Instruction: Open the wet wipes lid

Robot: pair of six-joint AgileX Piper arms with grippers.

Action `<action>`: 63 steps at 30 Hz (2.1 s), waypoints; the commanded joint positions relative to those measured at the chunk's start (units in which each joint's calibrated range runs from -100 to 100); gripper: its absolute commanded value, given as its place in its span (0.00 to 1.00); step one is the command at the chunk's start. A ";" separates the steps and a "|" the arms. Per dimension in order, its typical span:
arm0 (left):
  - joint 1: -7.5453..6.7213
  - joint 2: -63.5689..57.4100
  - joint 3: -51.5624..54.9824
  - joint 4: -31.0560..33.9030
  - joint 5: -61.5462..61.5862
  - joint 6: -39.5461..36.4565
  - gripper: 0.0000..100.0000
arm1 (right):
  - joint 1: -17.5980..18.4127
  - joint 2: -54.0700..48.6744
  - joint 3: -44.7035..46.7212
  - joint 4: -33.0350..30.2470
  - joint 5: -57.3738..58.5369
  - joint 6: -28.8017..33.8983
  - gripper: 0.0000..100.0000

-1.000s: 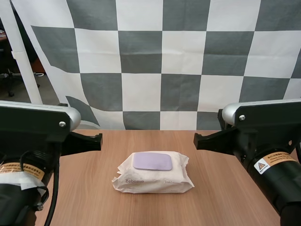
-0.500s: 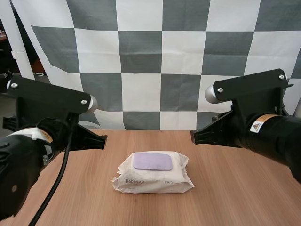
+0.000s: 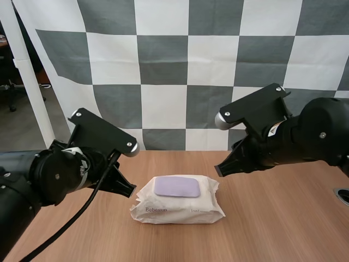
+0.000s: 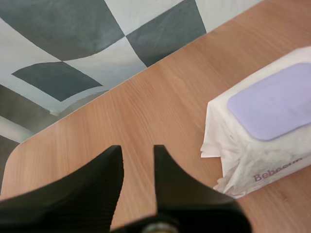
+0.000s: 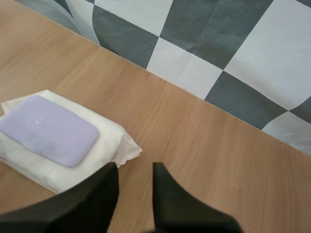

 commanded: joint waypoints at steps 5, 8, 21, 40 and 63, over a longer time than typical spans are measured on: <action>0.00 4.70 3.51 -5.27 -1.15 10.77 1.00 | 0.04 0.38 -0.01 -1.05 -1.99 -3.63 1.00; 0.00 6.03 8.07 -9.78 -7.73 18.27 1.00 | 0.04 0.51 -0.01 -1.30 -3.57 -4.82 1.00; 0.00 16.25 15.96 -43.65 -19.45 52.47 1.00 | 0.04 5.08 -0.01 -0.48 -8.53 -6.44 1.00; 0.00 41.58 10.64 -71.41 -6.69 76.11 1.00 | 0.12 5.19 -0.01 2.78 -9.13 -10.40 1.00; 0.00 48.29 6.84 -69.55 3.39 76.11 0.00 | 0.12 14.45 0.12 18.86 1.52 -34.19 1.00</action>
